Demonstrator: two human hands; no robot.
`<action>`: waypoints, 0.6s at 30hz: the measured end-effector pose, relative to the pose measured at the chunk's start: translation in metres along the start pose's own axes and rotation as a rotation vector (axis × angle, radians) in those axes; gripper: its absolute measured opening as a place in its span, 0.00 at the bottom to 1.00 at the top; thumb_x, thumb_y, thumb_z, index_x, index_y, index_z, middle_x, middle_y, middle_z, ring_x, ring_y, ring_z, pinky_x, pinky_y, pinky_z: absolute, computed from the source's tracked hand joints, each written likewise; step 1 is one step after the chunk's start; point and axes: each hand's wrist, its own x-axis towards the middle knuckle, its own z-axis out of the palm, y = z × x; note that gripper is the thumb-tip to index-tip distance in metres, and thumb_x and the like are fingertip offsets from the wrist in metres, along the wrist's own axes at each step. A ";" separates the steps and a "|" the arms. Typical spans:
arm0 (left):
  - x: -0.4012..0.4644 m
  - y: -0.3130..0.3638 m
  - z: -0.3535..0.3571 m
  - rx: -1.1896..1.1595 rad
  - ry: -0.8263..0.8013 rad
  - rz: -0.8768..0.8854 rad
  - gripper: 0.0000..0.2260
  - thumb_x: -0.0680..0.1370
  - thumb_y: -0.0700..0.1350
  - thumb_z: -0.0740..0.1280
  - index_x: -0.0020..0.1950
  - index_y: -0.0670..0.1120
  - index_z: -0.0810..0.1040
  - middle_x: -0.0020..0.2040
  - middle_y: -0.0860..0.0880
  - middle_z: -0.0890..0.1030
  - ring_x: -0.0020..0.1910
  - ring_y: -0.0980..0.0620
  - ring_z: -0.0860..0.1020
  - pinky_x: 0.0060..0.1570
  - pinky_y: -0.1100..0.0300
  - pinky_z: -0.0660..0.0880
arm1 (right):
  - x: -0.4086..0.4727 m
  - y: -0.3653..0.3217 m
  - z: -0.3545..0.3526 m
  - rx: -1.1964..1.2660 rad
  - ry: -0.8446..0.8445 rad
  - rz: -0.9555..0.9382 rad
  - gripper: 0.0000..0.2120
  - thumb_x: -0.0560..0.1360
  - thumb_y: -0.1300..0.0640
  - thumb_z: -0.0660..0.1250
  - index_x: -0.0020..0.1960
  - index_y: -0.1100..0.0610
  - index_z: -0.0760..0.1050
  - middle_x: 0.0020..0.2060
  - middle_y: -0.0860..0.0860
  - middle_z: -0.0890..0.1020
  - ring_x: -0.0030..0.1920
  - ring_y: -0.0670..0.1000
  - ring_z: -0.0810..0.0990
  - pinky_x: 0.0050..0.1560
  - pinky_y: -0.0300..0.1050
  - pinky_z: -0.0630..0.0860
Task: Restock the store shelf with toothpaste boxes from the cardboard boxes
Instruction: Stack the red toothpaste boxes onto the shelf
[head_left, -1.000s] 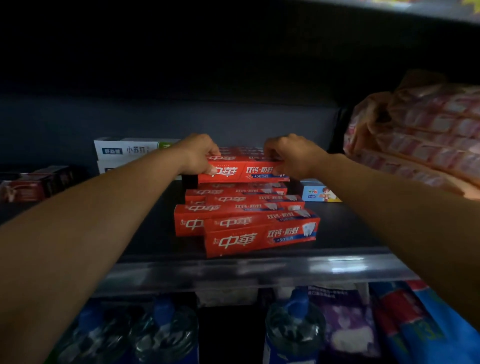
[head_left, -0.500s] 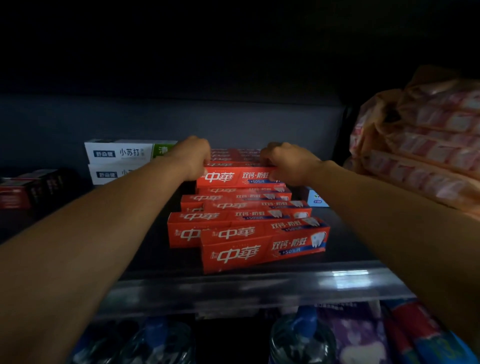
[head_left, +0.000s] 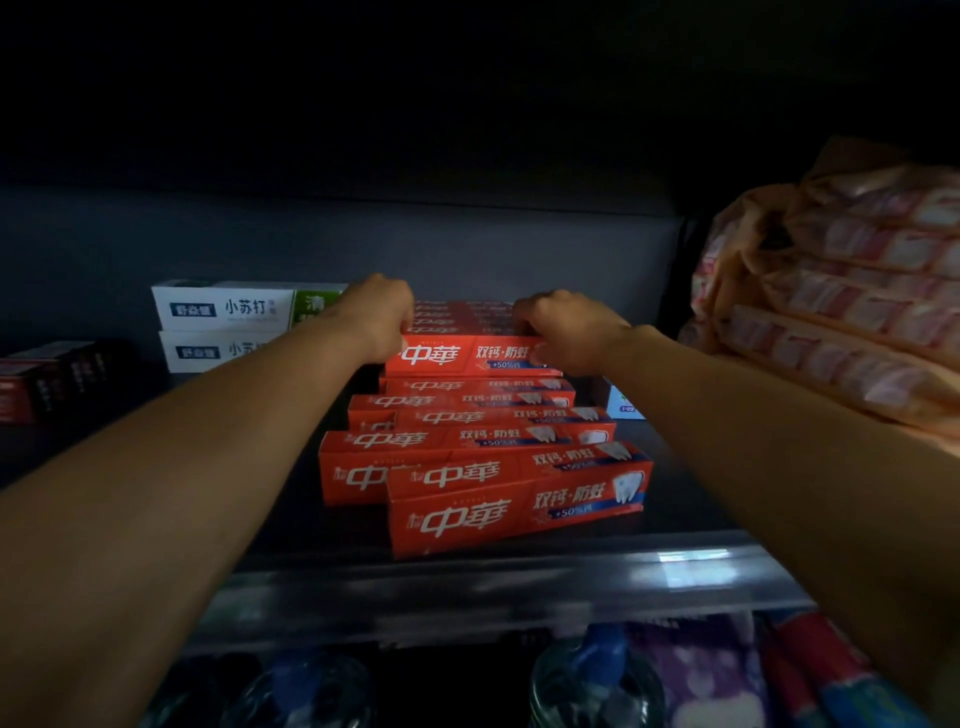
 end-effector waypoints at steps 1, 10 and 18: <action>-0.002 0.002 -0.002 0.001 -0.005 0.006 0.09 0.75 0.42 0.71 0.53 0.42 0.81 0.50 0.44 0.81 0.48 0.47 0.79 0.49 0.54 0.75 | -0.001 -0.001 -0.001 -0.009 -0.001 -0.007 0.18 0.74 0.53 0.69 0.62 0.53 0.70 0.57 0.51 0.78 0.53 0.51 0.77 0.52 0.48 0.75; -0.039 0.030 -0.037 0.034 0.047 0.113 0.07 0.73 0.41 0.71 0.50 0.45 0.83 0.47 0.45 0.81 0.46 0.46 0.79 0.44 0.54 0.78 | -0.043 -0.021 -0.028 -0.081 0.052 -0.014 0.21 0.75 0.51 0.68 0.65 0.53 0.69 0.58 0.52 0.78 0.54 0.53 0.78 0.53 0.52 0.77; -0.116 0.076 -0.072 0.064 0.048 0.198 0.12 0.70 0.43 0.72 0.53 0.47 0.81 0.50 0.46 0.81 0.48 0.45 0.80 0.48 0.50 0.79 | -0.114 -0.060 -0.073 -0.089 0.118 -0.051 0.16 0.74 0.53 0.68 0.60 0.53 0.71 0.56 0.52 0.78 0.55 0.55 0.77 0.44 0.44 0.68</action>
